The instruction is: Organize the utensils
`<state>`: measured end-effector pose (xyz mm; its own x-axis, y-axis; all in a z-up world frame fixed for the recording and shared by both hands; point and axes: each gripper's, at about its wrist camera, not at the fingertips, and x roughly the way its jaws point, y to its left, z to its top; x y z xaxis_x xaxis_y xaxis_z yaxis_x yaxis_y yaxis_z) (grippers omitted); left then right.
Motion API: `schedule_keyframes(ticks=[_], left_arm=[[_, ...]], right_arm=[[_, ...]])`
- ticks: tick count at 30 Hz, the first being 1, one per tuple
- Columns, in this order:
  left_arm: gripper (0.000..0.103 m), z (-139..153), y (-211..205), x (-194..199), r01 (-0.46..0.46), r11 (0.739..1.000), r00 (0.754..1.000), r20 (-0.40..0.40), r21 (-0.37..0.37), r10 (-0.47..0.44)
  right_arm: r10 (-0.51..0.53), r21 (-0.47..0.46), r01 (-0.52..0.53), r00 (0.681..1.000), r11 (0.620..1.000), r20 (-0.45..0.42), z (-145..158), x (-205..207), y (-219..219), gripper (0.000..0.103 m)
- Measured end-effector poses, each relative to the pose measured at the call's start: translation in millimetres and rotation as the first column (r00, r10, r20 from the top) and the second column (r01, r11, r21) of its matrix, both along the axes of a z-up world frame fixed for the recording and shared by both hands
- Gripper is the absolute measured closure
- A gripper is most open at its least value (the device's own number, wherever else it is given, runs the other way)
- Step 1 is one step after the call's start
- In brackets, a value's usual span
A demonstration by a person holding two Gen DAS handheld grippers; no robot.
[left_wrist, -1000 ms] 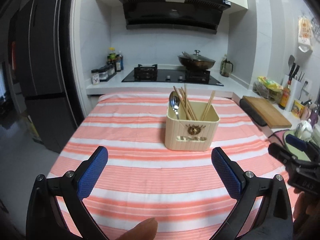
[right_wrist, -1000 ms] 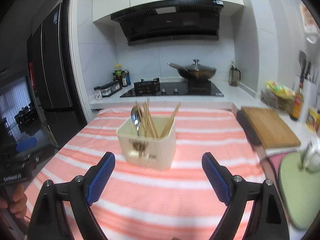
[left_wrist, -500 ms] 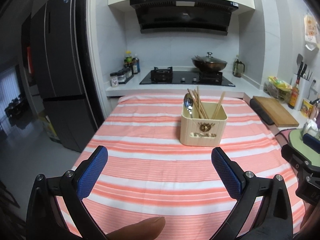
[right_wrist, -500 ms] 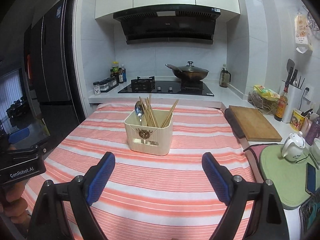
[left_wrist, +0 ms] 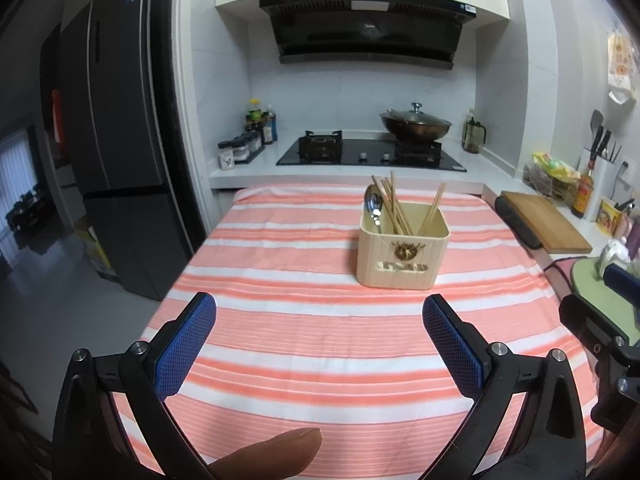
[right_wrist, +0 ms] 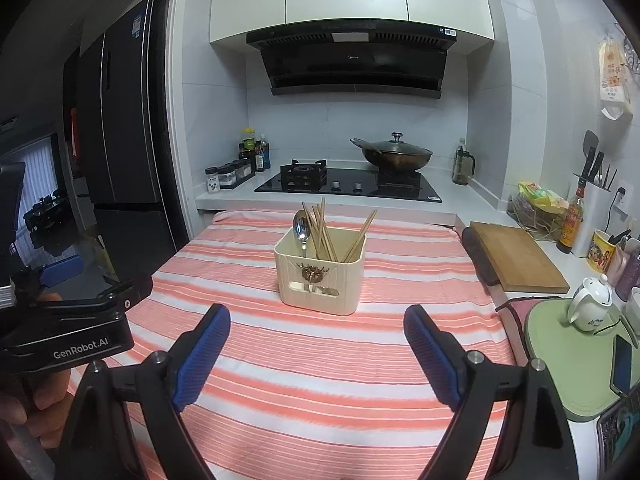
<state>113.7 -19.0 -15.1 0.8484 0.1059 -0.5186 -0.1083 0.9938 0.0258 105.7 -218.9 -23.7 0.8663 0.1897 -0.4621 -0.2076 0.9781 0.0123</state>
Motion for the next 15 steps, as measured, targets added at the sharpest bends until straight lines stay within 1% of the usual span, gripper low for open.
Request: schedule_keyframes(ticks=[8,15], left_arm=[[0.000,0.7,-1.4,-1.1,-0.009,1.000,1.000,0.002,0.005,0.009],[0.000,6.4,-5.4,-5.9,-0.008,1.000,1.000,0.014,0.014,0.007]], right_arm=[[0.004,0.006,-0.004,1.000,1.000,-0.014,-2.0,-0.6,3.7,0.013],[-0.008,-0.002,0.008,1.000,1.000,-0.001,3.3,-6.5,2.6,0.013]])
